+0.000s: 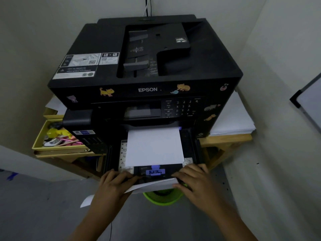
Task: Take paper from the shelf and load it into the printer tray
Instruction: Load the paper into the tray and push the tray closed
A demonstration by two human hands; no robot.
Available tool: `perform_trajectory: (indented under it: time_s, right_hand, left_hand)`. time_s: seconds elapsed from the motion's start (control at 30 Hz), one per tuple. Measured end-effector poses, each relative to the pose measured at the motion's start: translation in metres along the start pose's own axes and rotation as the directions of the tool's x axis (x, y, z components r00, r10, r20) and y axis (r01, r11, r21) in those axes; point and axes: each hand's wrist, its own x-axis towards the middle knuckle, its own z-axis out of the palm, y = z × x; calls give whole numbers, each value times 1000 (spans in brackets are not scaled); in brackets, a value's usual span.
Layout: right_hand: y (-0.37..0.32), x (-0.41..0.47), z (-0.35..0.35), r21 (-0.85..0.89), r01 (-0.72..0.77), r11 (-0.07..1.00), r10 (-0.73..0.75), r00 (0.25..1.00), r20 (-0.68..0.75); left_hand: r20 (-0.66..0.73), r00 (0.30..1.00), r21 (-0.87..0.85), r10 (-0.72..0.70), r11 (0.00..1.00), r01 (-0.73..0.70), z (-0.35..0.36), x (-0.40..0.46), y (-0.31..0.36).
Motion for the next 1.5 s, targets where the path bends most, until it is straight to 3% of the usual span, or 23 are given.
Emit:
perform_trajectory:
  time_s: [0.13, 0.47, 0.77, 0.9, 1.17, 1.27, 1.37, 1.5]
  right_hand:
    - [2, -2, -1, 4, 14, 1000, -14, 1000, 9]
    - [18, 53, 1, -31, -15, 999, 12, 997, -78]
    - [35, 85, 1, -42, -17, 999, 13, 996, -87]
    - [35, 93, 7, -59, -39, 997, 30, 987, -157]
    - [39, 83, 5, 76, -124, 989, 140, 953, -270]
    - [43, 77, 1, 24, -139, 990, 139, 930, -341]
    - [48, 73, 0, -33, -95, 995, 78, 936, -345]
    - [48, 76, 1, -17, -136, 991, 123, 936, -331]
  left_hand:
    - [22, 999, 15, -26, 1000, 26, -1, -2, 4]
    - [-126, 987, 26, -96, 995, 100, -4, 51, -8]
    - [-153, 983, 8, -99, 995, 102, -2, 84, -24]
    - [-175, 976, 5, -128, 991, 131, -3, 94, -26]
    - [-225, 967, 65, -121, 988, 138, -6, 86, -17]
    - [-254, 960, 66, -113, 989, 134, -3, 75, -14]
    - [-236, 965, 63, -114, 989, 132, 2, 71, -10]
    - [-252, 960, 91, -121, 985, 148, 4, 79, -7]
